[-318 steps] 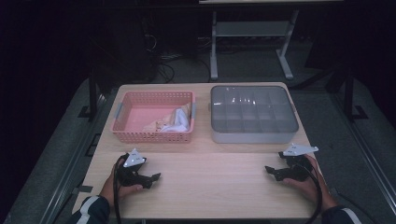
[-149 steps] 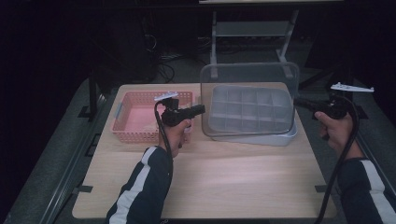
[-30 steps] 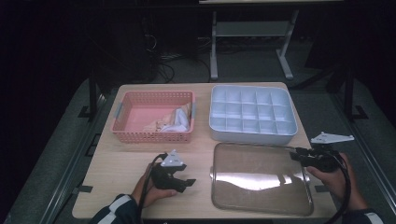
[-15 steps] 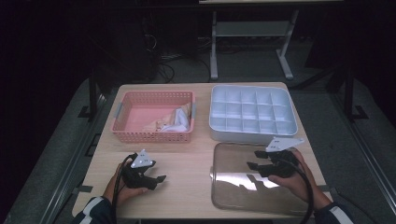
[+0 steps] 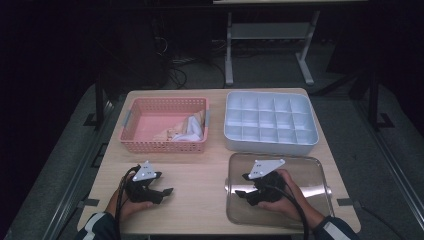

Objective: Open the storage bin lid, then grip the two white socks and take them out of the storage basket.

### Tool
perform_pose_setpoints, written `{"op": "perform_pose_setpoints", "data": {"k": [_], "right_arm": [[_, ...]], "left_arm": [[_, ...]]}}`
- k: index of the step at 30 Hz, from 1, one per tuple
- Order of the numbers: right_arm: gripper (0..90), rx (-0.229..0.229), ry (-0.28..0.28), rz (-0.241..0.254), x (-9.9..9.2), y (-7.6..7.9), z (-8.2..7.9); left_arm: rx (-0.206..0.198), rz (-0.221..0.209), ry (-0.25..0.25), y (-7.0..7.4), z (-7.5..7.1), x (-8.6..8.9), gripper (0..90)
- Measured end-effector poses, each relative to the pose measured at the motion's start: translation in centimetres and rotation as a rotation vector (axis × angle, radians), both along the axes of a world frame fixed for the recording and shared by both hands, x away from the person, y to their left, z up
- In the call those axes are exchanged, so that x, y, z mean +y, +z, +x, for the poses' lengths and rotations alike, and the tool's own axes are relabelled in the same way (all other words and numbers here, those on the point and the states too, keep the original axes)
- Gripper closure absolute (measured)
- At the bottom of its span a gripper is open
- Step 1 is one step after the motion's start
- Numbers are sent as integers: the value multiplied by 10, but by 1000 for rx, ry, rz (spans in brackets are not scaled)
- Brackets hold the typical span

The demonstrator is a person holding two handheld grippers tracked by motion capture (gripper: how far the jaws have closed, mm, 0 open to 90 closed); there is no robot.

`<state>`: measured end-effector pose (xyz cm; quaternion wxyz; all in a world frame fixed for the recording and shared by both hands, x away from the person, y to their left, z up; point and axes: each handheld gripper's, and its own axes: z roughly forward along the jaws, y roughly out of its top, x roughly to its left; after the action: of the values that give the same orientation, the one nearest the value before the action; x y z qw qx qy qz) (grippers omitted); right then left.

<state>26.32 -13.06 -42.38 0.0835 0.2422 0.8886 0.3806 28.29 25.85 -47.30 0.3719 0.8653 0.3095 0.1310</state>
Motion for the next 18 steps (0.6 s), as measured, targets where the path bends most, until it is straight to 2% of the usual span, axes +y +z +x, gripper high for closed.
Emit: {"op": "perform_pose_setpoints", "data": {"k": [1, 3, 6, 7, 11, 18], "right_arm": [[391, 0, 0, 0, 0, 0, 0], [373, 3, 28, -11, 12, -3, -3], [371, -19, 52, -31, 19, -5, -5], [365, -33, 85, -41, 25, -7, -8], [356, -34, 110, -43, 29, -11, -11], [354, -41, 114, -32, 27, -14, -11]], "left_arm": [[0, 0, 0, 0, 0, 0, 236], [-13, -4, -13, -2, 1, 2, 223], [-11, -5, -14, -2, 1, 2, 221], [-10, -7, -13, -2, 1, 1, 218], [-9, -8, -12, -2, 1, 1, 216], [-10, -7, -12, -2, 1, 1, 216]]}}
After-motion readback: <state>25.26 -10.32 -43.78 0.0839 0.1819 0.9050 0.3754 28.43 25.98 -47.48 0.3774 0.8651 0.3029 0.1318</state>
